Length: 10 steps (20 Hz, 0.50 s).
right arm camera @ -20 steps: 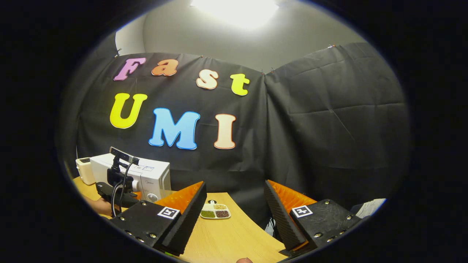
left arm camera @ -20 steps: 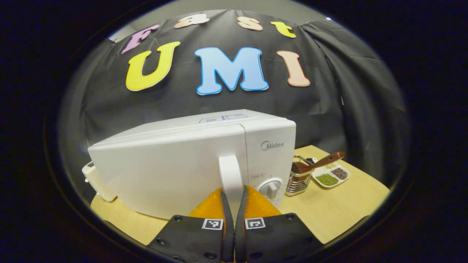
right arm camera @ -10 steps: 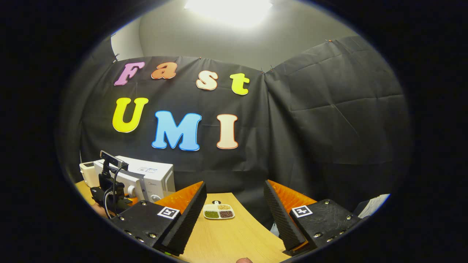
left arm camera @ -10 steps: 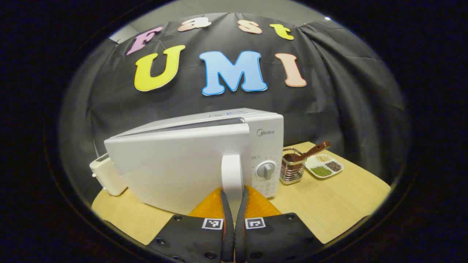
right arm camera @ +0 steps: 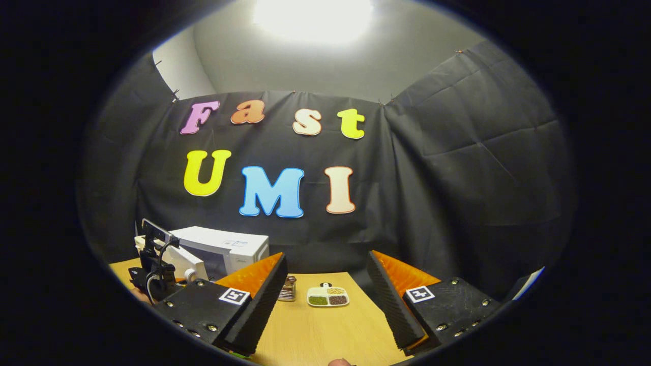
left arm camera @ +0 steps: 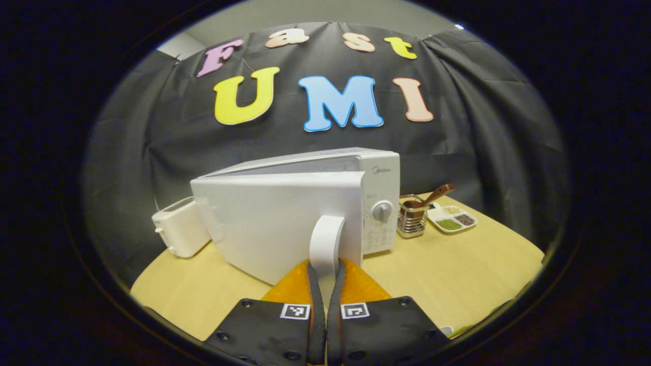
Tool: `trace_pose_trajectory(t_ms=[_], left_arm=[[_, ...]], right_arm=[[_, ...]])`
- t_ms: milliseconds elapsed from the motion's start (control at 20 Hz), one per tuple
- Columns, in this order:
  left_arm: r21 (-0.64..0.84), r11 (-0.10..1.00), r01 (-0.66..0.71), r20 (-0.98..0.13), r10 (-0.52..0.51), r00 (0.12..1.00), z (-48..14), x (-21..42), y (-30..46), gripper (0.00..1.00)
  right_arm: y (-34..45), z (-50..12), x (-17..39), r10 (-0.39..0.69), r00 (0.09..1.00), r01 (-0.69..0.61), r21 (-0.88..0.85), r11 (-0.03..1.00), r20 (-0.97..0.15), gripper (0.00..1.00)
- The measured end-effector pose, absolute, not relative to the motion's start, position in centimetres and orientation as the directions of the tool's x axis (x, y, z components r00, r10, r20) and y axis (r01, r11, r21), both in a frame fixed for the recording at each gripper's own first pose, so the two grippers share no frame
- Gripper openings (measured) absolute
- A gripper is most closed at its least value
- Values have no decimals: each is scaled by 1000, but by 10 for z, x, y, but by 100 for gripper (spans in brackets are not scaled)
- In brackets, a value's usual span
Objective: Open the microwave oven with the left hand, put the food in, and close the microwave oven.
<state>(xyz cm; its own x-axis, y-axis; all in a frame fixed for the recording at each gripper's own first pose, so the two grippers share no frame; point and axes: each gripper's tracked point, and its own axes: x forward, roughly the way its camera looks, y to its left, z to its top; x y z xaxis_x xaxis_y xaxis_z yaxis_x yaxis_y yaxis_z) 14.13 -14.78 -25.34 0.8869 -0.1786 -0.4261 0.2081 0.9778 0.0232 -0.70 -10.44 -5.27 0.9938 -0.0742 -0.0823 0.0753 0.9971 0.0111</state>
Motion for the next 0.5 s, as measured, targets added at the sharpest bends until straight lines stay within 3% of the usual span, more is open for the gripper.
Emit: trace_pose_trajectory(t_ms=[500], left_arm=[[30, 992, 124, -429, -99, 898, -249, 86, -64, 8]], right_arm=[[-41, -45, -10, 85, 994, -82, 46, 996, -65, 96]])
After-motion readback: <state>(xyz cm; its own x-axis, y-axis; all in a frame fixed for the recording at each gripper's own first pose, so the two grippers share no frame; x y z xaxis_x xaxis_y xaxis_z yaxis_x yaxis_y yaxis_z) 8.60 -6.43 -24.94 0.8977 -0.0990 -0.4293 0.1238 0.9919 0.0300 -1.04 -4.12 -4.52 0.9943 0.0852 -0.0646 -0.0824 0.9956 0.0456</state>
